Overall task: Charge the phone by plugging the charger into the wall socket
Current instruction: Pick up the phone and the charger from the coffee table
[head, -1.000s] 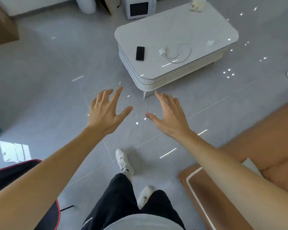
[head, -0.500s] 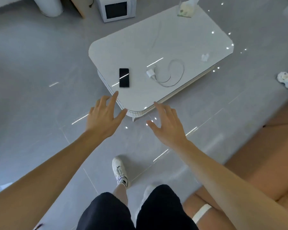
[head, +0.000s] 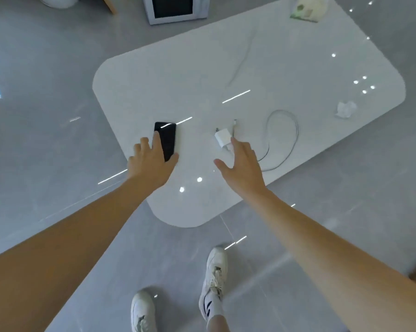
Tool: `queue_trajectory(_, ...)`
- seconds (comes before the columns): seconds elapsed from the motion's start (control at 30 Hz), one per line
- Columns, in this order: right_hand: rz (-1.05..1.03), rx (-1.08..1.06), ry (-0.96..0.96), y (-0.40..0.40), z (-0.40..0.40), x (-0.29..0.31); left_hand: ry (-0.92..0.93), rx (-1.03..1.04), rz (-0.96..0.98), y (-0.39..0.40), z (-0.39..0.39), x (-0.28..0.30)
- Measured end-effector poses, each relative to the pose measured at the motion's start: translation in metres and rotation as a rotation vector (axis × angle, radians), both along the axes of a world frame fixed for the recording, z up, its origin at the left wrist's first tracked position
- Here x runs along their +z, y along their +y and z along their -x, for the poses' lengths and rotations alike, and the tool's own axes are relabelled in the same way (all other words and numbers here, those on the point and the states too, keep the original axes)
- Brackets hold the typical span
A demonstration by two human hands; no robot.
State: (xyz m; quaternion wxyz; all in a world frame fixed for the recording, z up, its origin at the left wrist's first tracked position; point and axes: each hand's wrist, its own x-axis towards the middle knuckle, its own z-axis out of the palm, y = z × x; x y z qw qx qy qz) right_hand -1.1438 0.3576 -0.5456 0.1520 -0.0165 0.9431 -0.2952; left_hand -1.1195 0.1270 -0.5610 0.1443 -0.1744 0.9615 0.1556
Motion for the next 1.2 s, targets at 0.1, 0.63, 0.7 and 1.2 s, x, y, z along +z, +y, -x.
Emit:
queue_trajectory(0.1, -0.011, -0.053, -0.015, 0.0, 0.047, -0.049, -0.033, 0.139, 0.046, -0.002, 0.041, -0.05)
queue_trajectory(0.63, -0.068, -0.282, -0.128, -0.026, 0.128, -0.127, 0.014, 0.267, 0.211, 0.008, 0.111, -0.12)
queue_trajectory(0.7, -0.083, -0.257, -0.142, -0.027, 0.129, -0.127, 0.021, 0.278, 0.174, 0.008, 0.112, -0.118)
queue_trajectory(1.2, 0.105, -0.213, -0.116, -0.009, 0.087, -0.089, 0.046, 0.226, -0.261, 0.014, 0.076, -0.079)
